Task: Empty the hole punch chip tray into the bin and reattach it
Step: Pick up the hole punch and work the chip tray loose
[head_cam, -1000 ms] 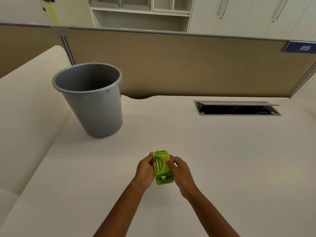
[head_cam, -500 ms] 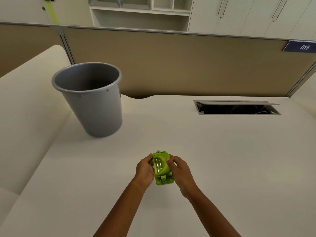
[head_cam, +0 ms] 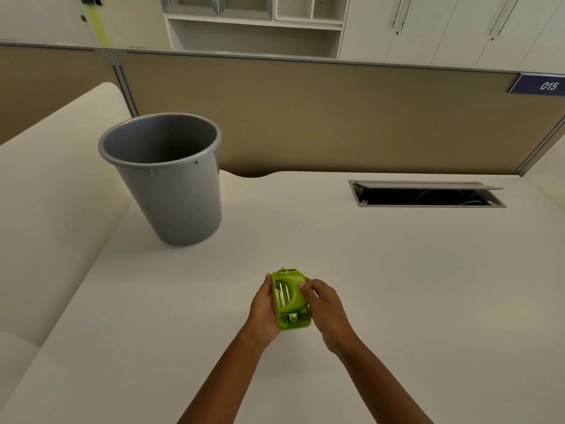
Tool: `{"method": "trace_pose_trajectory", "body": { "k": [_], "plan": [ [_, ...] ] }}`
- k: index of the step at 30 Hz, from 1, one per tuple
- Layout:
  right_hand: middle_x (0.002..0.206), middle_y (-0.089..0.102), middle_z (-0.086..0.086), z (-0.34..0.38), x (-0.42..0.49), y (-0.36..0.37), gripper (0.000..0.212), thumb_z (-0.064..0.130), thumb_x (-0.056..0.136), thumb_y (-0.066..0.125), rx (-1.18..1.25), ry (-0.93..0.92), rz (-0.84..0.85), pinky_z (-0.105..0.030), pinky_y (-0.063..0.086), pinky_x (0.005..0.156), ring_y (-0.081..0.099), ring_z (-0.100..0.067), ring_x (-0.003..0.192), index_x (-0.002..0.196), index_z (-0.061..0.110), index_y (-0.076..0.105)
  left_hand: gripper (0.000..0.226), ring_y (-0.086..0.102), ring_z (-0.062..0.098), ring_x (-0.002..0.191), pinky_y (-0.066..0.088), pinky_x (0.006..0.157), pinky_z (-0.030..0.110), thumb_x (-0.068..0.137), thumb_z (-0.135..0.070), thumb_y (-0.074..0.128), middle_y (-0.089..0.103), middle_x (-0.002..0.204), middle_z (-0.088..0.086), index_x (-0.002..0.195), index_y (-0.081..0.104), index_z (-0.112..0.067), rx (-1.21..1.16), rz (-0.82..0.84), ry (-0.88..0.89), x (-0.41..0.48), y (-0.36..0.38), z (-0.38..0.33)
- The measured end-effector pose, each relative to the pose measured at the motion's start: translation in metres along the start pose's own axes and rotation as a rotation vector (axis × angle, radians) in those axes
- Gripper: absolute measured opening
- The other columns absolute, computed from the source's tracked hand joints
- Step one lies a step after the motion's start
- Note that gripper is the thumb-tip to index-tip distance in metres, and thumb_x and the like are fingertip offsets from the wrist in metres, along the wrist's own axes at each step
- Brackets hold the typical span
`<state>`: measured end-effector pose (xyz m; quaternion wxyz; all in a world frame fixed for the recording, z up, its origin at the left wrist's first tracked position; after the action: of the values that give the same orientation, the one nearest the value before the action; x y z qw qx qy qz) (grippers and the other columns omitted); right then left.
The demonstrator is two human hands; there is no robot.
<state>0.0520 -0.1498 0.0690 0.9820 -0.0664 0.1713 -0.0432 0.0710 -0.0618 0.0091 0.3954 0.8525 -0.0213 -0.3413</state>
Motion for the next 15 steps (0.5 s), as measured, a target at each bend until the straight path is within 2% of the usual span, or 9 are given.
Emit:
{"method": "trace_pose_trajectory", "body": {
  "k": [2,4,6,10,13,15],
  "plan": [
    [0.119,0.060,-0.017,-0.001,0.000,0.000,0.025,0.019,0.093,0.047,-0.003,0.001,-0.010,-0.038,0.045,0.093,0.054,-0.030,0.115,0.092,-0.002,0.060,0.054,0.068,0.026,0.071,0.052,0.070,0.038,0.094,-0.050,0.026,0.074,0.074,0.013,0.093,0.064,-0.011,-0.019,0.032,-0.036,0.001,0.001,0.006],
    [0.124,0.053,-0.002,0.002,-0.002,0.000,0.018,0.019,0.092,0.049,0.002,-0.012,-0.009,-0.033,0.038,0.100,0.046,-0.022,0.126,0.081,0.008,0.058,0.057,0.065,0.027,0.080,0.049,0.077,0.041,0.093,-0.052,0.025,0.074,0.078,0.013,0.096,0.065,-0.011,-0.062,0.062,-0.036,0.002,0.002,0.009],
    [0.134,0.042,0.000,0.006,-0.003,-0.001,0.016,0.018,0.092,0.049,-0.004,-0.029,-0.010,-0.027,0.033,0.099,0.038,-0.015,0.131,0.079,0.013,0.058,0.058,0.064,0.027,0.082,0.046,0.080,0.042,0.094,-0.051,0.023,0.074,0.079,0.014,0.097,0.064,-0.011,-0.082,0.076,-0.027,0.005,0.002,0.009],
    [0.146,0.032,-0.003,0.010,-0.005,-0.002,0.019,0.019,0.093,0.049,0.010,-0.032,0.001,-0.025,0.032,0.090,0.040,-0.009,0.112,0.075,0.022,0.056,0.059,0.065,0.026,0.080,0.045,0.080,0.043,0.094,-0.052,0.021,0.075,0.079,0.013,0.096,0.064,-0.012,-0.071,0.070,-0.019,0.009,0.001,0.010],
    [0.144,0.035,-0.002,0.009,-0.003,-0.001,0.019,0.018,0.093,0.048,-0.008,-0.043,-0.003,-0.028,0.034,0.098,0.040,-0.009,0.115,0.076,0.016,0.057,0.058,0.059,0.028,0.088,0.044,0.079,0.045,0.094,-0.053,0.019,0.064,0.096,0.016,0.099,0.062,-0.013,-0.048,0.034,-0.022,0.011,0.001,0.014],
    [0.135,0.044,-0.002,0.007,-0.002,-0.002,0.017,0.018,0.093,0.048,0.009,-0.032,-0.031,-0.032,0.036,0.100,0.045,-0.013,0.117,0.084,0.010,0.061,0.058,0.058,0.028,0.088,0.045,0.078,0.045,0.095,-0.052,0.019,0.062,0.099,0.015,0.100,0.061,-0.014,-0.043,0.021,-0.018,0.013,0.000,0.015]
  ]
}}
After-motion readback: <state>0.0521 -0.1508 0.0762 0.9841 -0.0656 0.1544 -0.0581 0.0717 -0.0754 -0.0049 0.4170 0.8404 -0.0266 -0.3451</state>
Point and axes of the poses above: each hand's wrist, its own x-axis towards the middle knuckle, its own y-axis out of the palm, z = x × y, the point moved 7 cm from there along x, towards the middle knuckle
